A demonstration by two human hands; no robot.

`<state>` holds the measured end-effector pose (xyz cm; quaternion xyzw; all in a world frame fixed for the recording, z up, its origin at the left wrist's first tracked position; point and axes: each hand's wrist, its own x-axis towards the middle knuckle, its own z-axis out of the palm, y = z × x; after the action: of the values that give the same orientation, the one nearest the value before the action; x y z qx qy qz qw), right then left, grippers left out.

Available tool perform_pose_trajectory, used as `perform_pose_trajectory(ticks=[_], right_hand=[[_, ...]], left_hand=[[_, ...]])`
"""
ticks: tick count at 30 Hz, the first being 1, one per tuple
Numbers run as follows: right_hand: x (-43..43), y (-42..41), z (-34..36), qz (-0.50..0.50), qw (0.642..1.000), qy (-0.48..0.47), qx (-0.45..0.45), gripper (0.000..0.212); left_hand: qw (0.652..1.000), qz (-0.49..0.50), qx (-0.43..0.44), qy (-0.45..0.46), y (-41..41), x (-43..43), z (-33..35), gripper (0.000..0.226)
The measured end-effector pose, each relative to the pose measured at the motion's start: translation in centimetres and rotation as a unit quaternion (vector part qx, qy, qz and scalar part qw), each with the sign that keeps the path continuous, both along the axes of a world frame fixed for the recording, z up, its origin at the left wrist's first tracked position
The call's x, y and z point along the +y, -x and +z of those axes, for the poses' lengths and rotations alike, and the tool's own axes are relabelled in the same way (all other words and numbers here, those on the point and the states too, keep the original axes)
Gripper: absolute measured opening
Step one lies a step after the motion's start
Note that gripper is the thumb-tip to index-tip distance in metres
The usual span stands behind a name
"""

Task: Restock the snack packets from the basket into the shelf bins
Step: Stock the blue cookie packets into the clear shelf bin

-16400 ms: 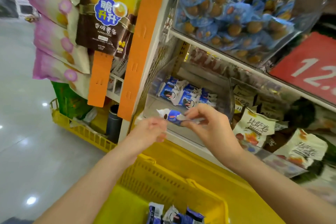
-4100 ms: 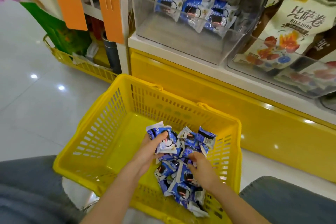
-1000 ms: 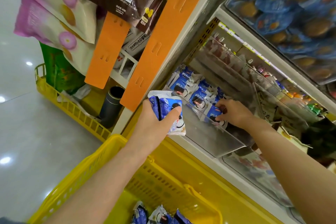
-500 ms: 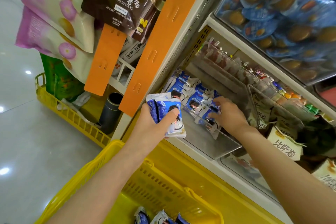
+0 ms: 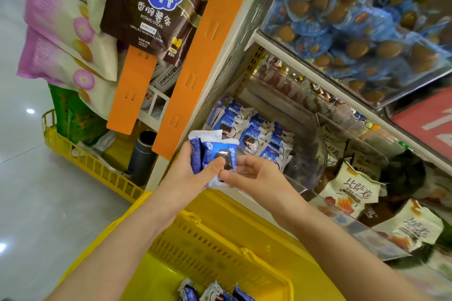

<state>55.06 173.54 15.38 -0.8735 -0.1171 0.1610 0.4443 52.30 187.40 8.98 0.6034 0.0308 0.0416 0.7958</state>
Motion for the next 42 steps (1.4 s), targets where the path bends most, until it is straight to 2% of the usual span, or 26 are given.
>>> perform_pose_trajectory(ticks=[2, 5, 8, 10, 13, 17, 23, 30, 35, 38, 42], right_hand=[[-0.3, 0.1, 0.4, -0.007, 1.0, -0.012, 0.012, 0.023], [-0.5, -0.5, 1.5, -0.009, 0.999, -0.038, 0.004, 0.021], [-0.8, -2.8, 2.9, -0.037, 0.996, -0.043, -0.068, 0.009], [-1.1, -5.3, 3.5, -0.064, 0.986, -0.005, -0.155, 0.005], [-1.2, -9.4, 3.4, -0.092, 0.972, 0.079, -0.201, 0.02], [-0.2, -13.6, 1.6, -0.016, 0.949, 0.203, -0.24, 0.04], [1.7, -17.2, -1.7, 0.047, 0.932, 0.29, -0.212, 0.04], [1.5, -19.2, -3.6, 0.036, 0.932, 0.294, -0.21, 0.041], [1.6, -18.6, -3.6, 0.051, 0.926, 0.331, -0.174, 0.044], [1.9, -16.4, -2.6, 0.024, 0.932, 0.291, -0.216, 0.044], [2.6, -10.1, -0.2, -0.014, 0.945, 0.126, -0.302, 0.028]], left_hand=[[1.0, 0.003, 0.005, 0.002, 0.1, 0.0, 0.2, 0.074], [0.999, 0.023, 0.011, 0.041, -0.4, 0.4, 0.3, 0.054], [0.995, 0.08, 0.028, 0.047, -1.3, 1.3, 0.2, 0.042], [0.993, 0.102, 0.043, 0.034, -1.8, 1.7, -0.1, 0.04], [0.992, 0.111, 0.061, -0.006, -2.2, 1.8, -0.6, 0.028], [0.993, 0.108, 0.047, -0.009, -2.6, 1.9, -0.9, 0.024], [0.995, 0.097, 0.026, -0.016, -2.9, 2.1, -1.1, 0.029], [0.996, 0.082, 0.036, -0.02, -3.2, 2.3, -1.7, 0.031], [0.997, 0.067, 0.045, 0.001, -2.5, 2.3, -1.6, 0.035], [0.998, 0.049, 0.039, -0.007, -1.8, 2.0, -1.3, 0.036], [0.999, 0.034, 0.015, -0.028, -0.7, 1.9, -0.7, 0.03]])
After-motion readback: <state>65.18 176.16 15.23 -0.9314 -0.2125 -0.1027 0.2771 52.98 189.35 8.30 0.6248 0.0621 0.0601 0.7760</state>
